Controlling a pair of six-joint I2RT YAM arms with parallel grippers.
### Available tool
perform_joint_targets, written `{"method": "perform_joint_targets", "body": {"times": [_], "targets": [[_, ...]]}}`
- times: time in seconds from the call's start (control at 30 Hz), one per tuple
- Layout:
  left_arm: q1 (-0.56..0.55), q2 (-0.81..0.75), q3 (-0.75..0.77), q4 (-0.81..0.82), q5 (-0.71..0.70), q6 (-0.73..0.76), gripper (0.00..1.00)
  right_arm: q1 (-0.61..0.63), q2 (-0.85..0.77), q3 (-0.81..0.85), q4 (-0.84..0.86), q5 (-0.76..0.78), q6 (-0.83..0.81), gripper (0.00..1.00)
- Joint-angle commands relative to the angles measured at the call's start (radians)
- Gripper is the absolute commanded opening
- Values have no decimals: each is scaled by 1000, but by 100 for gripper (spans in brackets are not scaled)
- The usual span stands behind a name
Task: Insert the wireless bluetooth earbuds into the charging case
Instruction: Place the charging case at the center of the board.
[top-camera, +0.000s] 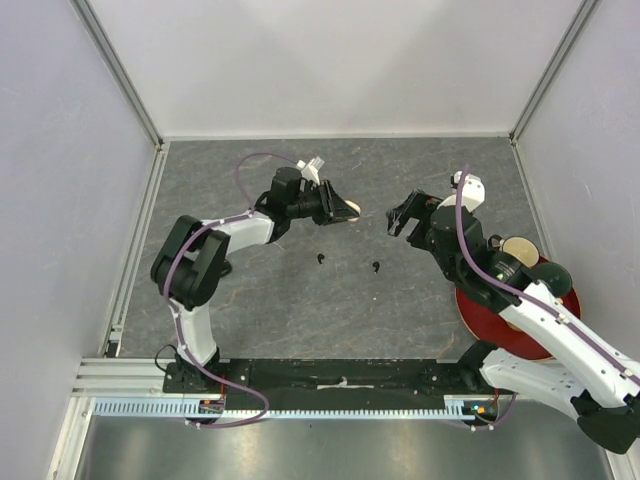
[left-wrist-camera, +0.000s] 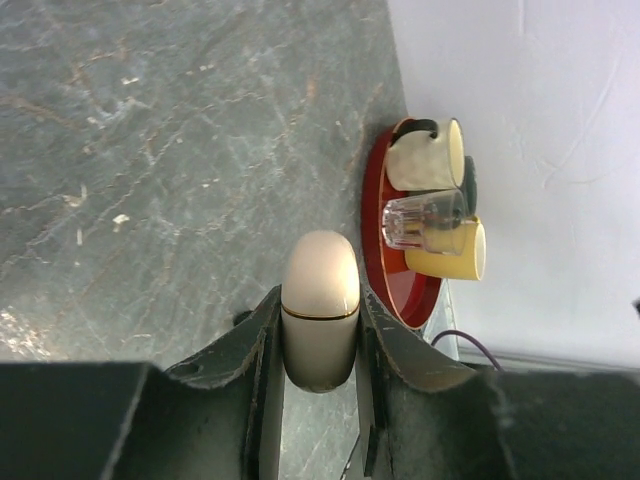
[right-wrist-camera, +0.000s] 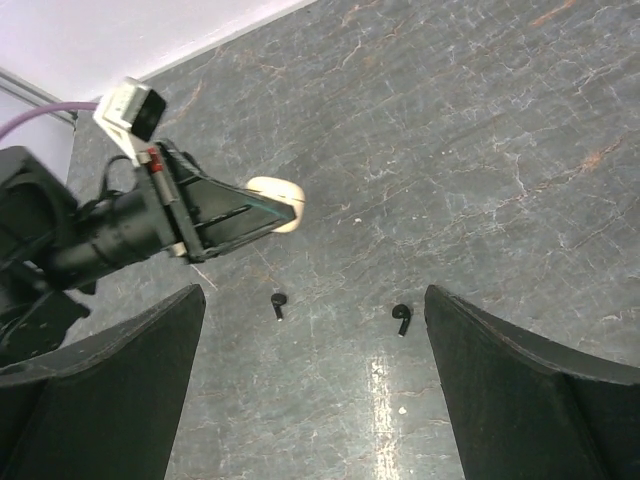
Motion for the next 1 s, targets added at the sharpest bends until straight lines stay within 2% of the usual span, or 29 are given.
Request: {"method": "perform_joint_targets", "body": {"times": [0.0, 0.1, 0.5, 0.6, 0.67, 0.7, 0.73, 0.77, 0.87, 0.97], "targets": [[5, 92, 80, -6, 5, -78, 2, -3, -32, -8, -12, 31, -7, 98], [0, 154, 115, -61, -72, -63, 2, -3, -33, -8, -13, 28, -18, 98], [0, 267, 164, -118, -162, -115, 6, -4, 42, 45, -18, -12, -67, 98], [0, 282, 156, -122, -179, -140, 9, -6, 53, 45, -18, -25, -73, 98], [0, 296, 155, -112, -175, -143, 14, -6, 56, 42, -18, -32, -74, 98], [0, 294, 144, -104, -178, -149, 21, -6, 56, 40, -18, -35, -76, 98], [0, 294, 137, -77, -181, -153, 36, -6, 56, 39, -18, -38, -76, 98], [0, 297, 132, -72, -181, -160, 40, -7, 54, 37, -18, -40, -76, 98], [0, 296, 126, -75, -185, -161, 41, -9, 54, 34, -18, -40, -76, 98], [0, 303, 133, -92, -182, -161, 49, -9, 54, 31, -18, -42, -75, 98]]}}
